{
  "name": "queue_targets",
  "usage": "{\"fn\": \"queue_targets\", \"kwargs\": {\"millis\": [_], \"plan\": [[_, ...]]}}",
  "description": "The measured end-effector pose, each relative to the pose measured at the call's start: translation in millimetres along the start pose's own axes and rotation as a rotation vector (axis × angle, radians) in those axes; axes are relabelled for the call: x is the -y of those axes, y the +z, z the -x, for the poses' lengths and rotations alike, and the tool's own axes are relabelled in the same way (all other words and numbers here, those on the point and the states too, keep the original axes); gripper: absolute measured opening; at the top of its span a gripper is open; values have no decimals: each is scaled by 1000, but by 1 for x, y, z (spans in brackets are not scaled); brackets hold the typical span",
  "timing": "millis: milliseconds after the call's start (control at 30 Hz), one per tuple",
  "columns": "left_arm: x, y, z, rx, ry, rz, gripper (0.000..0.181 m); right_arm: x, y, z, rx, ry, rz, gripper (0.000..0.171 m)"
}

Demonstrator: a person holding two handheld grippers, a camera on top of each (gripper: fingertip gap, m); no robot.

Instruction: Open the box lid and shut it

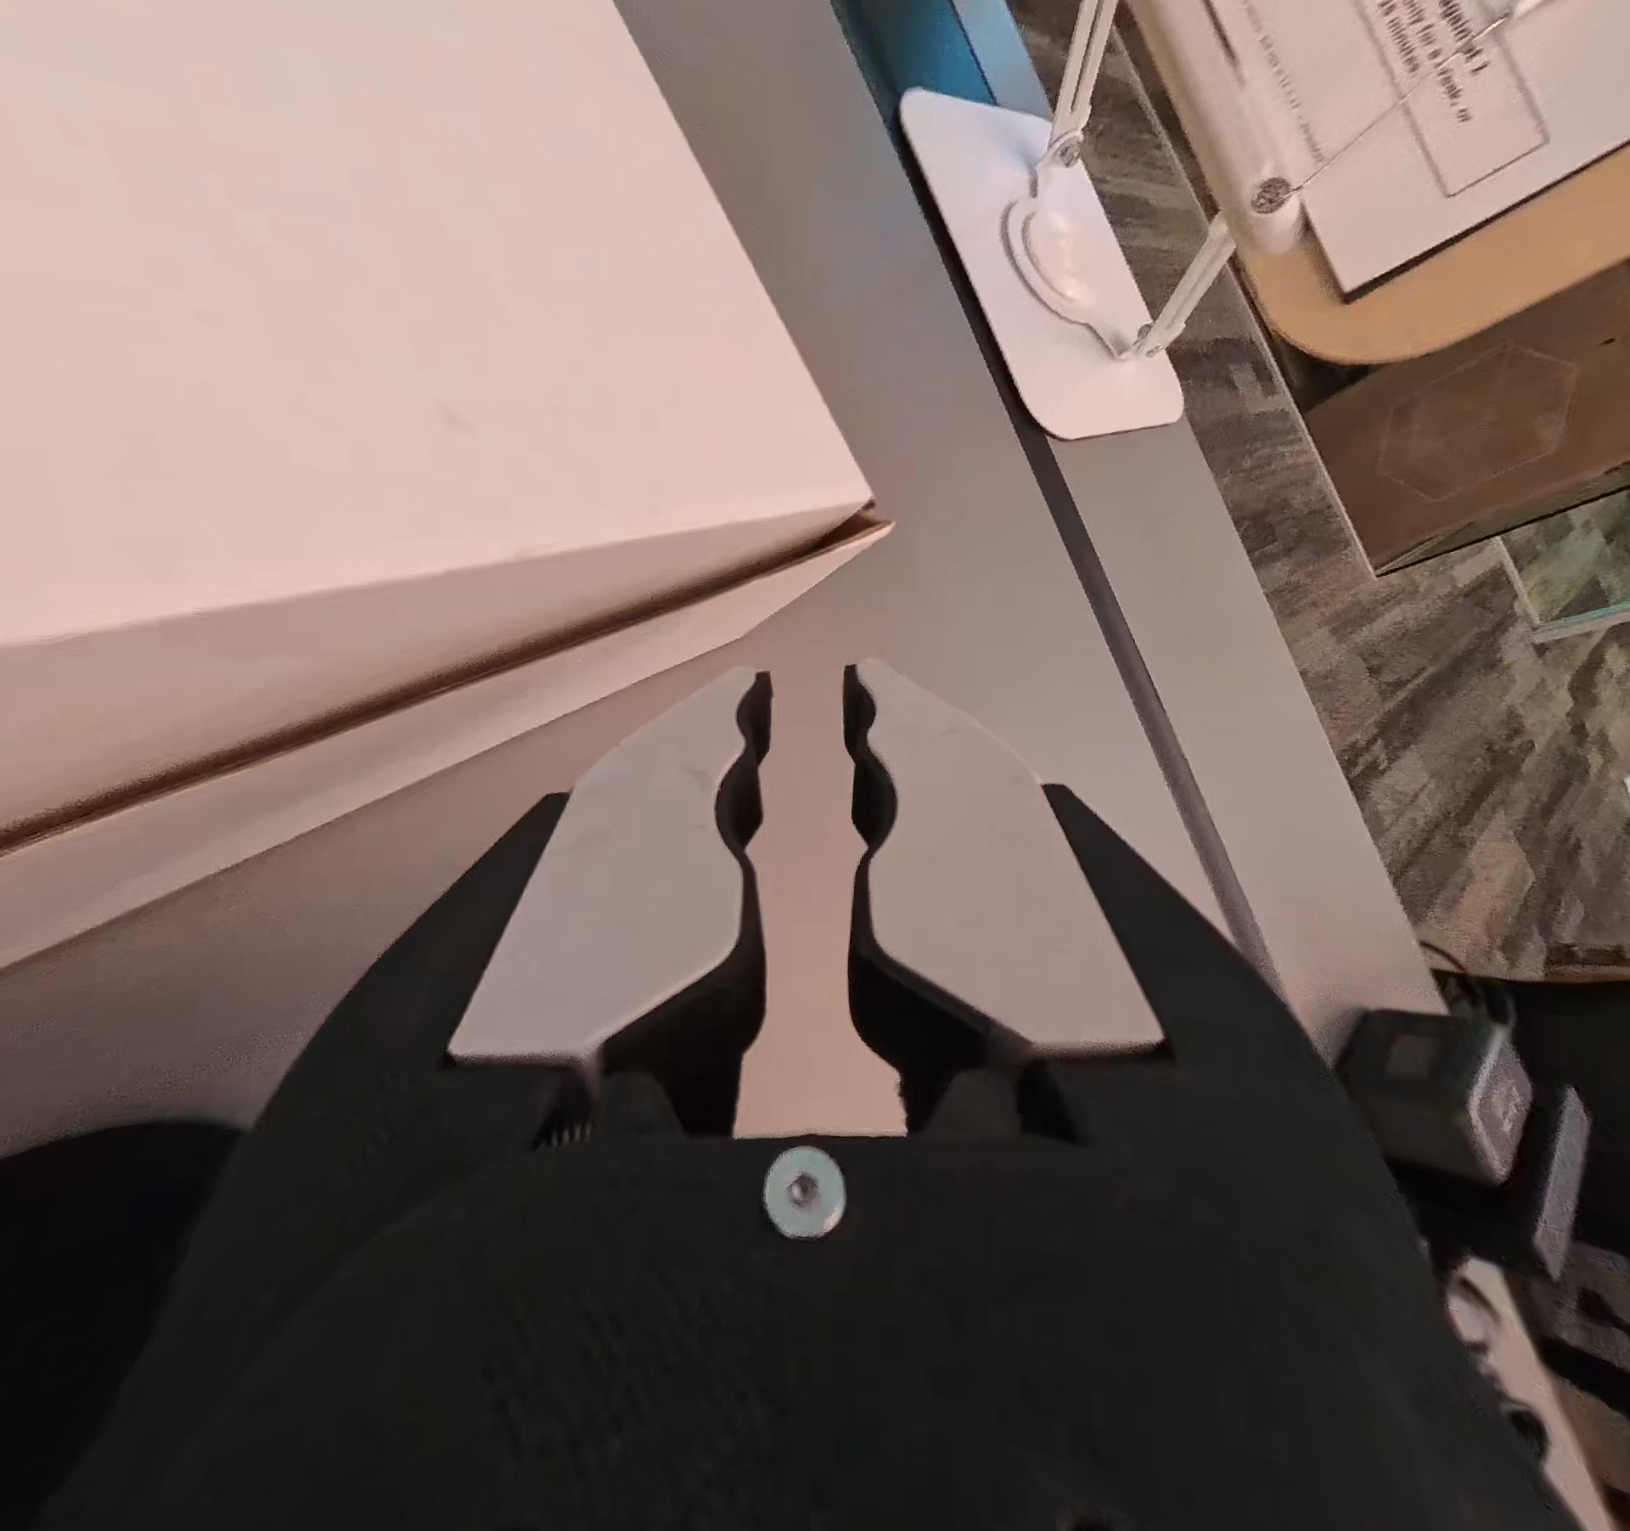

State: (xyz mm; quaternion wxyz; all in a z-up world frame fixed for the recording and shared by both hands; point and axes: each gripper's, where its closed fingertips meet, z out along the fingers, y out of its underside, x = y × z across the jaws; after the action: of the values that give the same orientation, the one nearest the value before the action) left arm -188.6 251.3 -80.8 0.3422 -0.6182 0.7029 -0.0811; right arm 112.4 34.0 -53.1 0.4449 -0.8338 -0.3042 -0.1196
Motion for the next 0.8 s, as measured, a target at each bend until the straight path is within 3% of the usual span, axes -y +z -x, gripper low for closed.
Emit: {"fn": "queue_targets", "kwargs": {"millis": [100, 233, 333, 500, 700, 800], "plan": [[3, 20, 1, 44, 128, 75, 1, -6, 29, -4, 18, -83, 72, 13], [21, 31, 0, 57, 159, 34, 0, -9, 53, -5, 26, -135, 124, 12], [27, 37, 6, 87, 181, 29, 0, -10, 59, -3, 34, -172, 118, 2], [38, 49, 14, 114, 166, 4, 1, -9, 63, -6, -5, -192, 110, 1], [42, 59, 27, 119, 46, -42, 2, -16, 61, -16, -34, -123, 102, 1], [32, 46, 32, 120, -88, -77, 6, -13, 53, -29, -92, -51, 49, 2]]}}
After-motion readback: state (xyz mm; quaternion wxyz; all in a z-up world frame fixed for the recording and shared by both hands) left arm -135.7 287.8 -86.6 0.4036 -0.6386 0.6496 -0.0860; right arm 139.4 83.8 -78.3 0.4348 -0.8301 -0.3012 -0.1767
